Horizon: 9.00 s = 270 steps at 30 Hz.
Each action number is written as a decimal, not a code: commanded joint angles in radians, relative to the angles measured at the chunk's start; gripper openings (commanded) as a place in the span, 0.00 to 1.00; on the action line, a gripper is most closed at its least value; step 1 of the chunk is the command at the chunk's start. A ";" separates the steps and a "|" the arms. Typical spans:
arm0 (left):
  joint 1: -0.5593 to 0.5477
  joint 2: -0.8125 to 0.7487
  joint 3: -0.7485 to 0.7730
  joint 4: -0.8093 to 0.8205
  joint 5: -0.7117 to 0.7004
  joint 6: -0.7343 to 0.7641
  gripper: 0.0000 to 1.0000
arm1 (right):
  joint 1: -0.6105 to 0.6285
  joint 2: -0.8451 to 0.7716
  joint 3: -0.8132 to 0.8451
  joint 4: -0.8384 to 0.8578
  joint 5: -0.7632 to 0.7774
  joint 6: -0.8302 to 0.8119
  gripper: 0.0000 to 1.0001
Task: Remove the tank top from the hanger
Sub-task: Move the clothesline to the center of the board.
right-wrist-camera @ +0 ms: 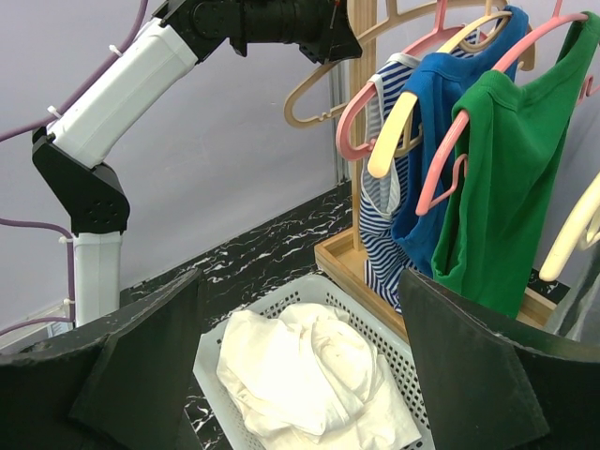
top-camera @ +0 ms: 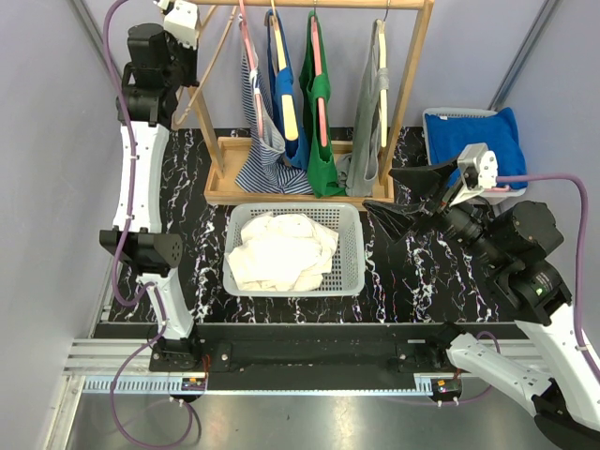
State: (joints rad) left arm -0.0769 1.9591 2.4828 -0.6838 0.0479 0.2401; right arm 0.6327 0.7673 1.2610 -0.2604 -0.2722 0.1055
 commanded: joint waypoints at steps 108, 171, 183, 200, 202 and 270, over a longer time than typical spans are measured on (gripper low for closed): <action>0.137 -0.485 -1.599 1.334 -0.004 -0.472 0.99 | -0.001 0.156 -0.089 0.059 0.665 -0.032 1.00; 0.198 -0.341 -1.524 1.333 0.388 -0.305 0.00 | -0.001 0.216 -0.071 0.064 0.651 -0.013 1.00; 0.229 -0.359 -1.539 1.241 0.460 -0.271 0.00 | -0.137 0.282 -0.104 0.107 0.831 -0.049 1.00; 0.233 -0.318 -1.463 1.227 0.480 -0.280 0.00 | -0.499 0.783 -0.042 0.489 0.169 0.043 1.00; 0.235 -0.310 -1.454 1.224 0.480 -0.280 0.00 | -0.499 0.837 -0.011 0.475 0.180 0.019 1.00; 0.238 -0.342 -1.484 1.254 0.517 -0.289 0.00 | -0.508 0.983 0.017 0.721 0.125 0.071 0.08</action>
State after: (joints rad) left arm 0.1570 1.6470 1.0004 0.5205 0.4614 -0.0185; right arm 0.1326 1.8519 1.3540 0.4484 -0.1078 0.0608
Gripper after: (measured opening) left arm 0.246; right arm 0.347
